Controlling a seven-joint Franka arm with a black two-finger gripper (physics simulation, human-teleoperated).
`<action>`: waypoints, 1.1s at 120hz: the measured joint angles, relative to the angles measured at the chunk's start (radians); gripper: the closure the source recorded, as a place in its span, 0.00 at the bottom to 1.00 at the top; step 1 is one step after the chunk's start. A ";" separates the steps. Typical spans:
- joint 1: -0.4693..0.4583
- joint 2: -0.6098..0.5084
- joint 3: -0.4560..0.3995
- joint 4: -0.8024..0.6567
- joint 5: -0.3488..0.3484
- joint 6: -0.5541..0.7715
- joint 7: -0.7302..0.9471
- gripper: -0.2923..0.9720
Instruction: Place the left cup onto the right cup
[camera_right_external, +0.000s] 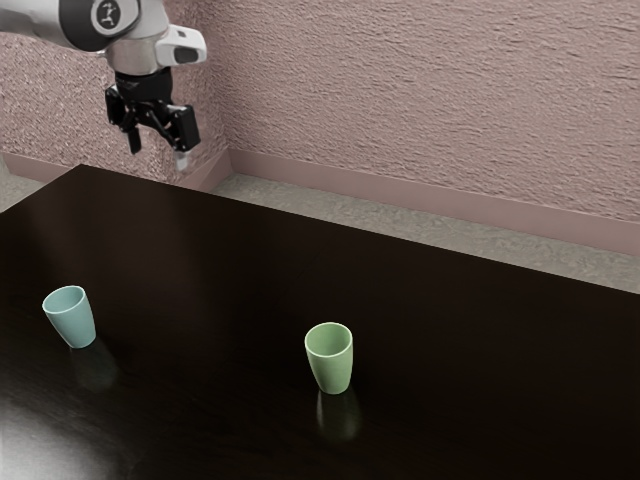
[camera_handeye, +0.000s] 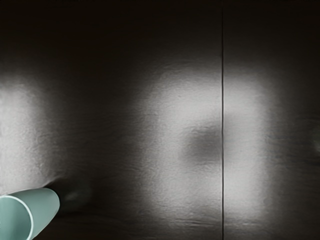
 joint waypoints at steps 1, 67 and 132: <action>0.001 0.000 0.000 0.000 0.000 0.000 0.000 0.23; 0.047 0.031 0.008 0.008 -0.002 0.014 0.010 0.23; -0.010 0.006 0.096 -0.158 -0.018 0.119 0.020 0.23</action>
